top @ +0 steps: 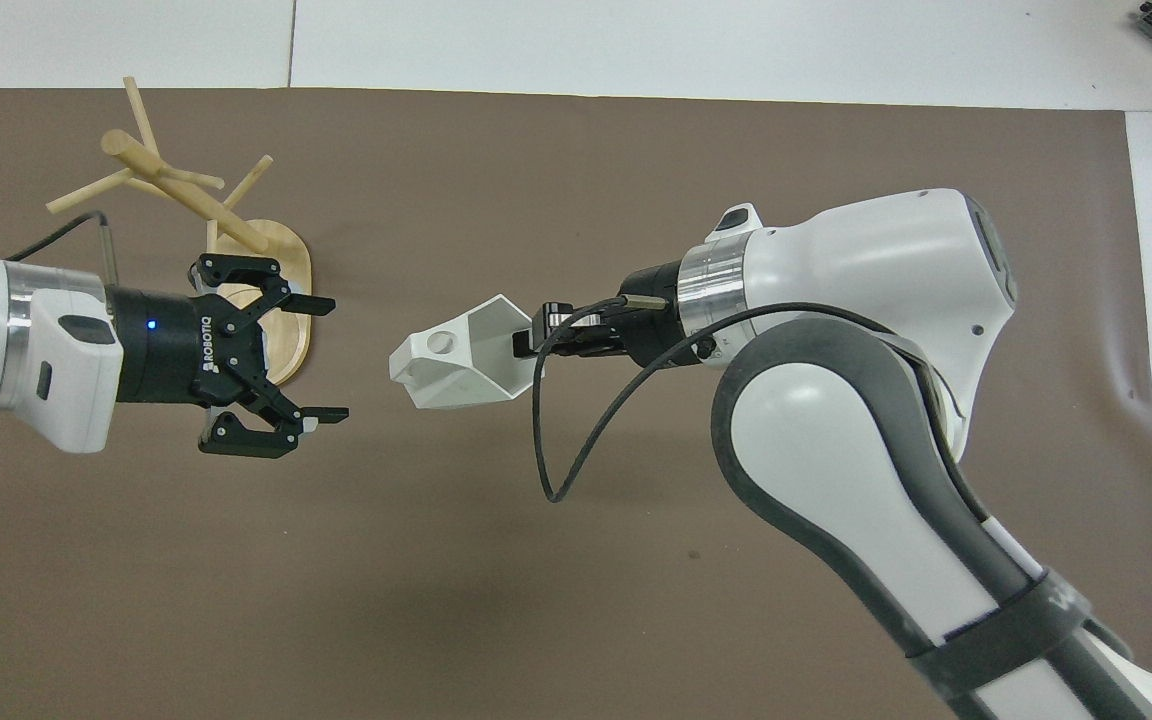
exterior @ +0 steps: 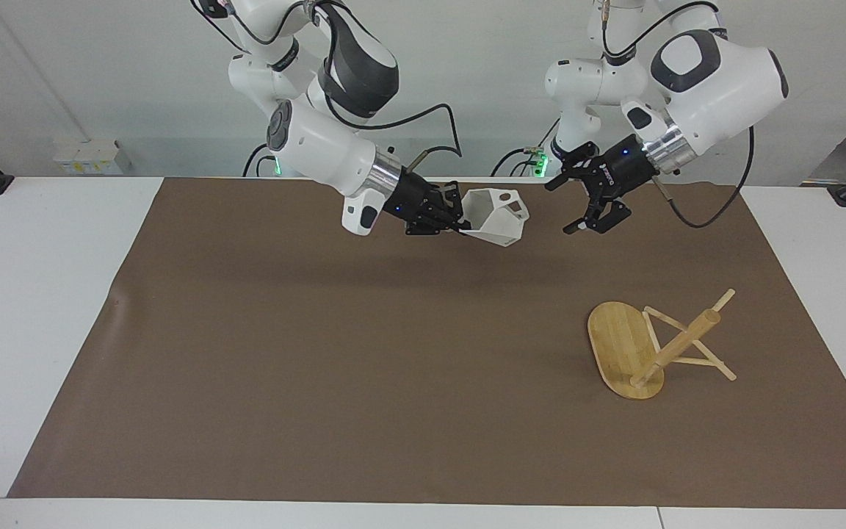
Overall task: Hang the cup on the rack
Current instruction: 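Grasp the cup body with the left gripper near the right gripper, then open the right gripper and release the cup to the left gripper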
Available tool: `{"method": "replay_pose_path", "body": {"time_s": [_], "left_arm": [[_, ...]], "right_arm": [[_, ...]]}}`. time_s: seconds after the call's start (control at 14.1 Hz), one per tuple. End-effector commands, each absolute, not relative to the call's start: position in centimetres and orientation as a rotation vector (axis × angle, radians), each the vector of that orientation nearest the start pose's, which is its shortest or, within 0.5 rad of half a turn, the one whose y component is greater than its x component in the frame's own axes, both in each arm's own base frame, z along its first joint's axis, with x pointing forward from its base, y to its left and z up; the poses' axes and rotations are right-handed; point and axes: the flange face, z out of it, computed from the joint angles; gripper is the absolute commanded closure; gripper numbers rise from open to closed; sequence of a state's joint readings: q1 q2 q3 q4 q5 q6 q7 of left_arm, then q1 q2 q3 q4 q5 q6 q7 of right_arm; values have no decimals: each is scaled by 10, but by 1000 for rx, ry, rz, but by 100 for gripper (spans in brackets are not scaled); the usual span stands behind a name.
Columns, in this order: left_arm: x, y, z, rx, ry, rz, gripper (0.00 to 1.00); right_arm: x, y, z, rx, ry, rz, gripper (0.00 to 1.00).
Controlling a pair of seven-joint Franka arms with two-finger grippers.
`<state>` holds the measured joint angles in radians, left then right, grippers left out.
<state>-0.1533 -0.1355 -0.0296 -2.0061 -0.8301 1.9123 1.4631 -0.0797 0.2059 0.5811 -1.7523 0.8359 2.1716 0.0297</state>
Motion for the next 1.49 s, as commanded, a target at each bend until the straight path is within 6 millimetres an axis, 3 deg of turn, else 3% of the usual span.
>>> {"method": "replay_pose_path", "body": {"time_s": [0.0, 0.21, 0.64, 0.71, 0.78, 1.42], "left_arm": [[507, -150, 526, 1898, -1526, 682, 0], [503, -157, 512, 1891, -1493, 695, 0], [501, -166, 511, 1879, -1509, 703, 0], [501, -167, 512, 1876, -1503, 708, 18], [500, -167, 511, 1872, -1501, 701, 99], [502, -166, 514, 1875, -1497, 712, 100]], "right_arm": [[555, 328, 511, -2206, 45, 27, 100], [549, 341, 514, -2187, 45, 25, 100], [544, 348, 515, -2183, 31, 35, 100], [544, 348, 515, -2183, 31, 35, 100], [544, 348, 515, -2183, 32, 36, 100], [545, 347, 515, -2183, 41, 39, 100]]}}
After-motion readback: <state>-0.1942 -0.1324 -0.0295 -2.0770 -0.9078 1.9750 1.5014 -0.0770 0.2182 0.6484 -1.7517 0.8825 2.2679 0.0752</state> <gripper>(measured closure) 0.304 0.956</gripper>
